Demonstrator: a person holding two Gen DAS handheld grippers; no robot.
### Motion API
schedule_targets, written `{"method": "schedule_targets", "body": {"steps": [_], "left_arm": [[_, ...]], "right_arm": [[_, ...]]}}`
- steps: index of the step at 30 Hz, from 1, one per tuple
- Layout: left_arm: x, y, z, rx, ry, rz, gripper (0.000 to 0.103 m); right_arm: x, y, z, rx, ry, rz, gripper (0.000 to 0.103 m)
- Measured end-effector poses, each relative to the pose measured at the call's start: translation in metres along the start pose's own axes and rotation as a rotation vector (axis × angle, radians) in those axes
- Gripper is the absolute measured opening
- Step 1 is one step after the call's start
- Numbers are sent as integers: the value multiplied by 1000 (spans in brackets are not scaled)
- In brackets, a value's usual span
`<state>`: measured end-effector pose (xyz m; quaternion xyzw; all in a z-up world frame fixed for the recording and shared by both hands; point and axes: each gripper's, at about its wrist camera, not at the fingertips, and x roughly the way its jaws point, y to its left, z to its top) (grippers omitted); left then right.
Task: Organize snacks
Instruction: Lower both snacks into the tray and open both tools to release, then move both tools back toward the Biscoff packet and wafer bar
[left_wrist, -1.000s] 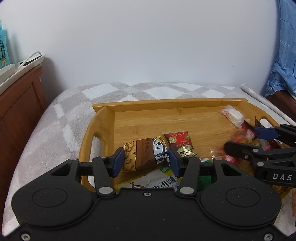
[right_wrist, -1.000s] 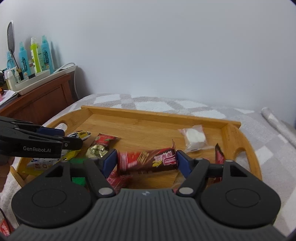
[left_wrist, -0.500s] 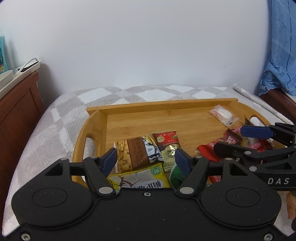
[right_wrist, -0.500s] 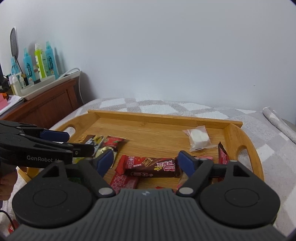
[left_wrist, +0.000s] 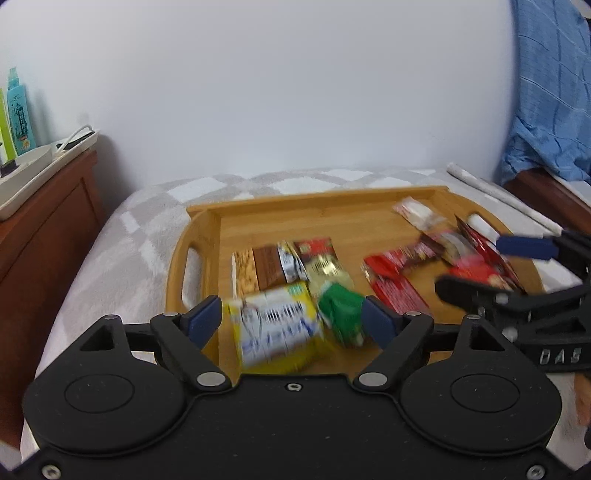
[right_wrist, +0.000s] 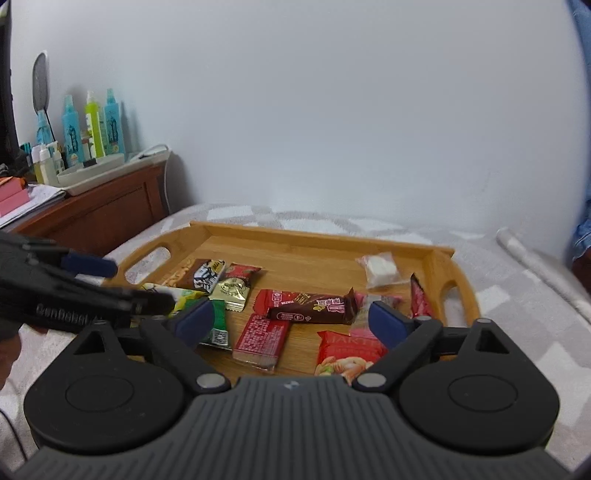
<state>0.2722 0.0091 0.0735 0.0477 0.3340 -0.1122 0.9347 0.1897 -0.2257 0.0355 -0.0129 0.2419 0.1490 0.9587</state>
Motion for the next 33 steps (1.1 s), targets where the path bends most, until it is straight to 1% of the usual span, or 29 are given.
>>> {"method": "schedule_targets", "body": {"steps": [2,3,5,8,12,15,20,23,26,29,31,33], "left_arm": [[-11,-3,-9,0,6,0,85],[-17,-4,-14,1,4,1,88],[-26,-7,-22,3,-6,11,92],[-40,-8,-34,-14,-12,5,92],[-51,-4,-48,-80,-10,-11,93],[-58,0,-60,-104,-6,-3,93],[-63,-1,-82,-106,9,31,93],[-63,-4,-91,-89,25,28,93],[-63,-7,-97,-88,36,22,93],[-64,-8,-101,-94,52,32,94],[-67,-10,-103,-76,39,46,94],[-71,-10,-106,-67,21,54,95]], "right_arm": [[-11,3,-4,18,-13,8,102],[-16,4,-6,26,-16,11,102],[-26,6,-13,35,-22,9,103],[-41,9,-26,59,-21,1,103],[-56,11,-44,90,-5,-17,103],[-64,14,-58,103,14,-21,103],[-73,30,-76,74,41,11,103],[-78,44,-85,34,45,-3,103],[-82,53,-95,20,57,-9,103],[-83,61,-105,12,79,-11,97],[-83,67,-111,0,83,-24,95],[-85,72,-115,-3,69,-33,93]]}}
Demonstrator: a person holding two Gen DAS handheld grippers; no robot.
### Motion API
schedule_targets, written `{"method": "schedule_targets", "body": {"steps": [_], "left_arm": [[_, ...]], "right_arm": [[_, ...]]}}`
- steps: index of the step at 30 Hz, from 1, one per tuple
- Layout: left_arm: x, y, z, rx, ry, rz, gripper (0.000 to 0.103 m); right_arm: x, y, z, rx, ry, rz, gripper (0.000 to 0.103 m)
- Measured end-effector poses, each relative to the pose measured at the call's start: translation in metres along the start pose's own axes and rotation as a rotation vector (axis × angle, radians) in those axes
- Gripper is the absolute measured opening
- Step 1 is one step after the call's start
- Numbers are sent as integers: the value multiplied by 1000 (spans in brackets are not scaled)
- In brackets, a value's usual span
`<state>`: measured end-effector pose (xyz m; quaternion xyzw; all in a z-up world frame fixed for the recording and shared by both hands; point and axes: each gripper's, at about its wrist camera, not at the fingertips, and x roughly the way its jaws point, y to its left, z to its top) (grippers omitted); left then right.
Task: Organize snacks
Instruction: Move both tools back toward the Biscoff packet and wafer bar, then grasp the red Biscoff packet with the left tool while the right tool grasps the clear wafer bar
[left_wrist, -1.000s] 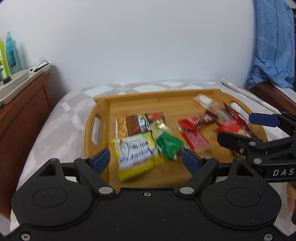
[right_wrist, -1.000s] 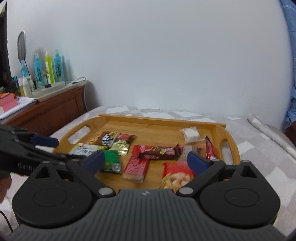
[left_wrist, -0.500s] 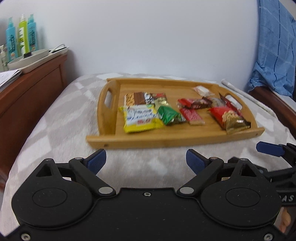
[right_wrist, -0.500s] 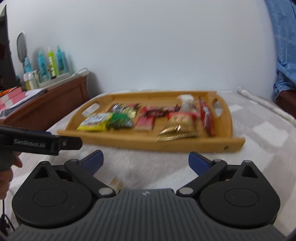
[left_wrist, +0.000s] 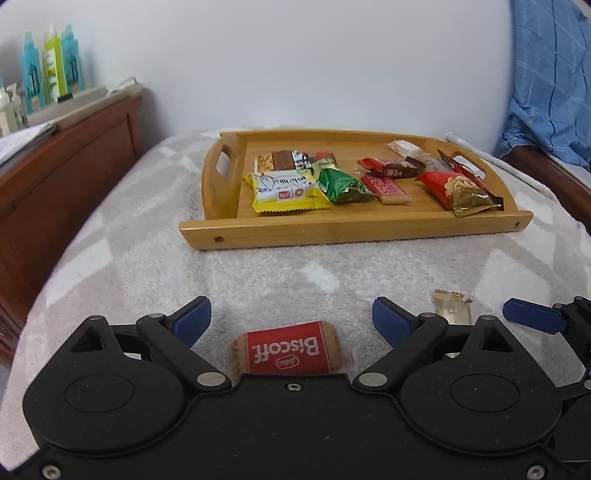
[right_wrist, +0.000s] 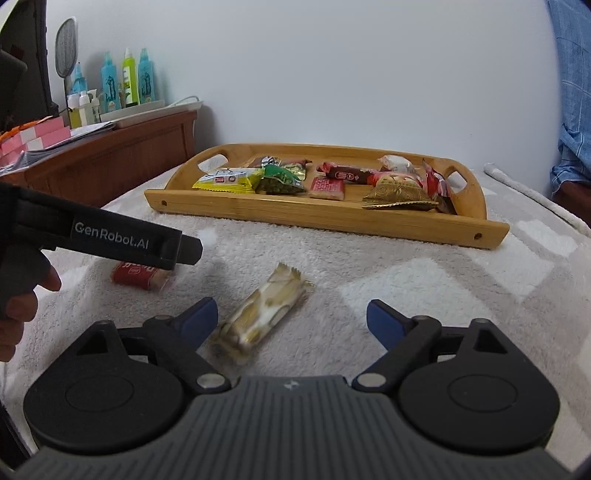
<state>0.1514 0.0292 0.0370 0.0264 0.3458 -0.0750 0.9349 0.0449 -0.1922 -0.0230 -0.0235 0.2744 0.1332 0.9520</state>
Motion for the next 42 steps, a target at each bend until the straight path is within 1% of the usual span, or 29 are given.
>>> {"method": "schedule_targets", "body": {"steps": [6,11,14,19,20,24,26,27,30,31,33,38,42], "left_arm": [[-6,11,-10,-56,-2,-5,97],[-5,9,-15,-62,11,-20,97],[-3,7,-19,-80,28,-32,96],[-1,4,-26,-70,23,-10,94],[-1,3,-26,-68,21,-8,94],[-3,4,-25,-80,12,-4,83],[-4,5,-25,-88,11,-9,81],[-4,5,-25,-86,9,-10,79],[-7,2,-27,-75,-1,-8,71],[-8,-1,-28,-64,-5,-12,70],[-10,-5,-29,-44,-15,-31,65],[-14,-11,-30,-32,-23,-75,64],[-17,-11,-29,-34,-33,-92,63]], "right_arm": [[-2,5,-6,31,-51,-7,84],[0,11,-11,6,-81,-24,74],[1,11,-11,14,-81,-19,74],[1,12,-12,8,-83,-23,76],[1,13,-13,4,-83,-26,76],[1,13,-13,5,-84,-25,76],[1,14,-13,4,-85,-26,76],[1,13,-13,4,-84,-26,76],[1,13,-13,3,-84,-26,76],[1,13,-13,3,-85,-26,76],[1,13,-13,3,-84,-26,76],[1,13,-13,4,-85,-25,76],[0,10,-12,21,-86,-8,69]]}}
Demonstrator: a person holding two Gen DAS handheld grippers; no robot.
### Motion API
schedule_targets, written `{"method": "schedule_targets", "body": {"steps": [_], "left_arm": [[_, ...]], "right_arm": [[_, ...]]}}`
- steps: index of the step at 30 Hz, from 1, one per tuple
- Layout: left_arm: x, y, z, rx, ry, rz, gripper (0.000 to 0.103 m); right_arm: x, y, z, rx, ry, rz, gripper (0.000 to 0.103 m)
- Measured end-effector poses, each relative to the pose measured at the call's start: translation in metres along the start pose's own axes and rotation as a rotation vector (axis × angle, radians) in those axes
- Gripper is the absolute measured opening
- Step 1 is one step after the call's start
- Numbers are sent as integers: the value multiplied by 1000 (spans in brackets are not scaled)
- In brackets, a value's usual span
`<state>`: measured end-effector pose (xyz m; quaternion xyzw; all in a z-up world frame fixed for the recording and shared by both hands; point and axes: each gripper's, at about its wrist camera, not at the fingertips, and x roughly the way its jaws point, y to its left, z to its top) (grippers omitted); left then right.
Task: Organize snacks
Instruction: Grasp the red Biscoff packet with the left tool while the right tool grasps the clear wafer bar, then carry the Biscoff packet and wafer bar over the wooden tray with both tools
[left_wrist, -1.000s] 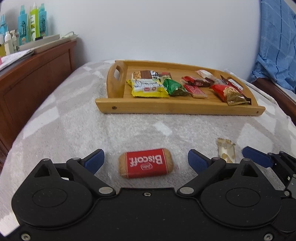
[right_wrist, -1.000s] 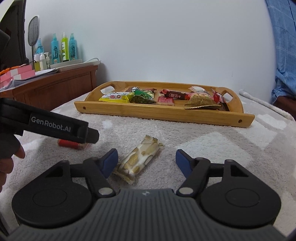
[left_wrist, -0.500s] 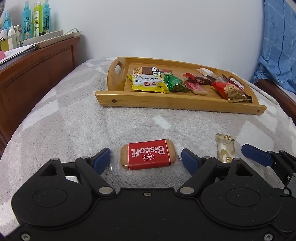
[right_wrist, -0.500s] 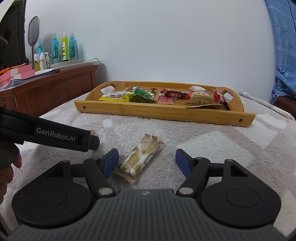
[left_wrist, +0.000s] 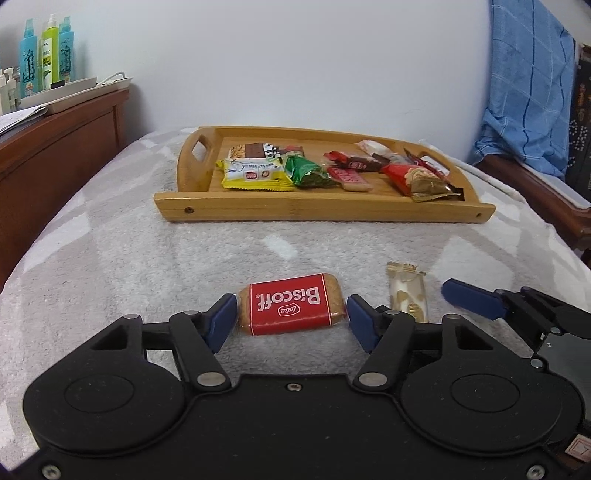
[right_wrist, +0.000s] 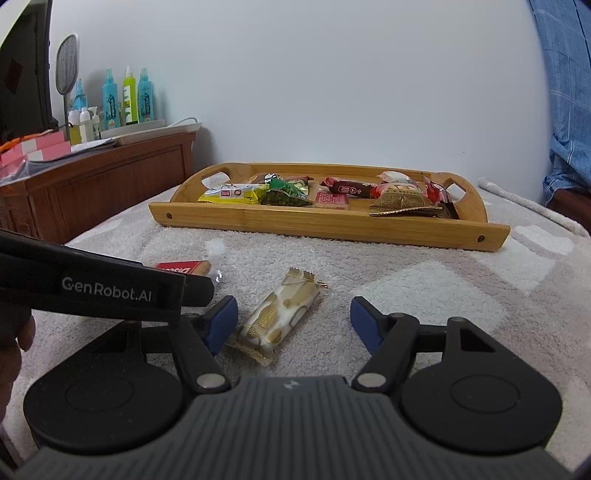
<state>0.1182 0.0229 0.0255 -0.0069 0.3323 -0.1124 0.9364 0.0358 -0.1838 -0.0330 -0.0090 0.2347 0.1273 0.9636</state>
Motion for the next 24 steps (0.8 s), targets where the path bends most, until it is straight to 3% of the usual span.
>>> {"method": "schedule_targets", "body": {"steps": [3,8,14,19,24], "left_arm": [[-2,0,3,3,-11,8,63],[-2,-3,15,18,-44,25,63],[1,-7,25,28,-47,38,63],[2,-8,34,26,-36,38,63],[-2,-5,42,34,-52,25,63]], "right_arm": [[-1,-6,2,25,0,13,59],[-3,-13,7,51,-2,7,31],[-5,-15,16,67,-2,-2,20],[-9,-14,24,51,18,-36,19],[-15,-10,24,81,57,-51,27]]}}
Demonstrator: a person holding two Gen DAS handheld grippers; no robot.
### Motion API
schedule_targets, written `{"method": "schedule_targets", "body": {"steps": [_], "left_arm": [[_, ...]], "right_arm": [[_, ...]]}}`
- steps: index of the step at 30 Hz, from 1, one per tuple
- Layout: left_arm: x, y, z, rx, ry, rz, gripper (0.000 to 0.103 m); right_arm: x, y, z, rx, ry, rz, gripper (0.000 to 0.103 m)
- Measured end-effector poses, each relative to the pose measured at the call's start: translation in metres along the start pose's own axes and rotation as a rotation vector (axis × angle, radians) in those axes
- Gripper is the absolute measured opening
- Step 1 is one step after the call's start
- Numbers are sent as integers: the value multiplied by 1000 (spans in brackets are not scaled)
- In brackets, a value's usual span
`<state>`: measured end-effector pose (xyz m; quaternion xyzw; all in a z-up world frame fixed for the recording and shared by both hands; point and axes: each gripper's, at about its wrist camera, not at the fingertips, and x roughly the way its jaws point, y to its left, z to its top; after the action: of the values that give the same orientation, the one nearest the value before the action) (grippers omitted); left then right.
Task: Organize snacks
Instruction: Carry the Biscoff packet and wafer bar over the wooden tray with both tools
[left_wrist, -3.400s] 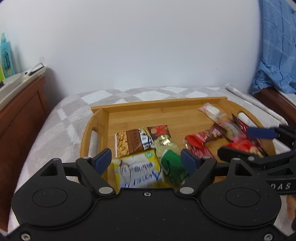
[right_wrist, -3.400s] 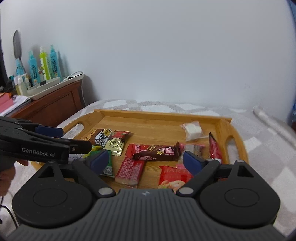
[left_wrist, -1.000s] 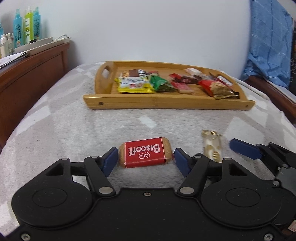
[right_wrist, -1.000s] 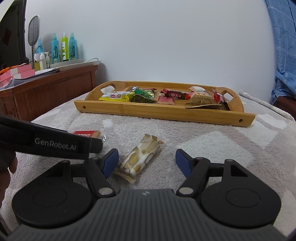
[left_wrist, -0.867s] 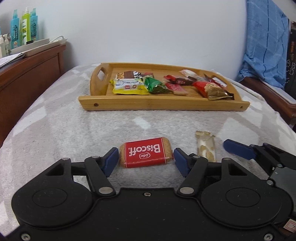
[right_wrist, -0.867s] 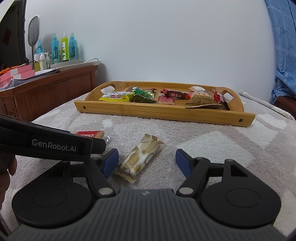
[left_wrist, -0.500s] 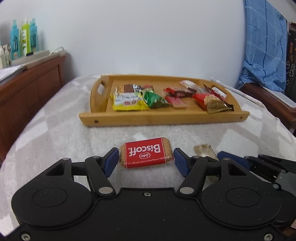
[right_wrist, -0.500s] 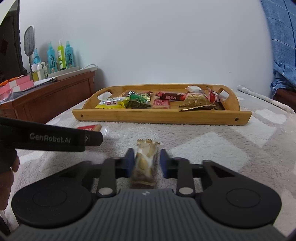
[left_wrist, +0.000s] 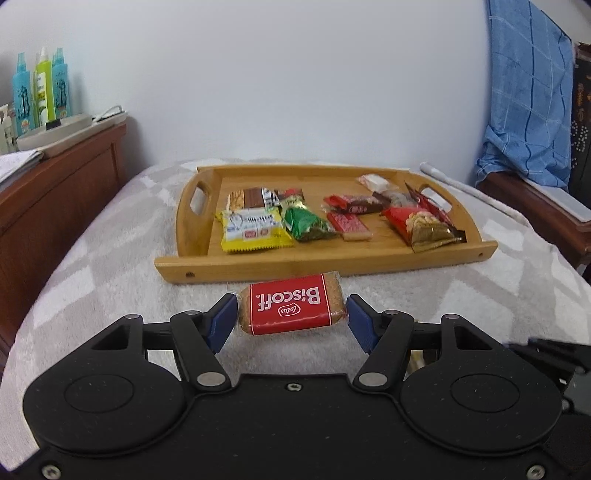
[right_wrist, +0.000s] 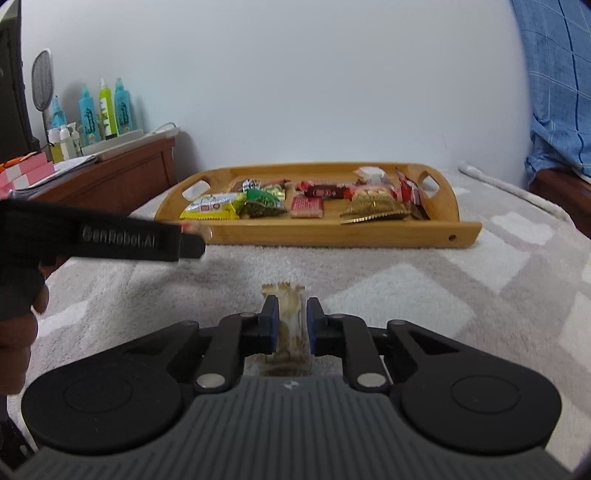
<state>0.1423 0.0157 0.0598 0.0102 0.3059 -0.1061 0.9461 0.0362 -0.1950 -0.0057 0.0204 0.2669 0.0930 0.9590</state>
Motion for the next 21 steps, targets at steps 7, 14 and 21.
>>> {"method": "schedule_targets", "body": {"steps": [7,14,21], "left_arm": [[2,9,16,-36,-4,-4,62],[2,21,27,-44,-42,17,62],[4,30,34,-74,-54,13,62]], "right_arm": [[15,15,11,7,140,-48,44],[22,11,31,107,143,-49,24],[20,-5,62,114,-15,-8,24]]}}
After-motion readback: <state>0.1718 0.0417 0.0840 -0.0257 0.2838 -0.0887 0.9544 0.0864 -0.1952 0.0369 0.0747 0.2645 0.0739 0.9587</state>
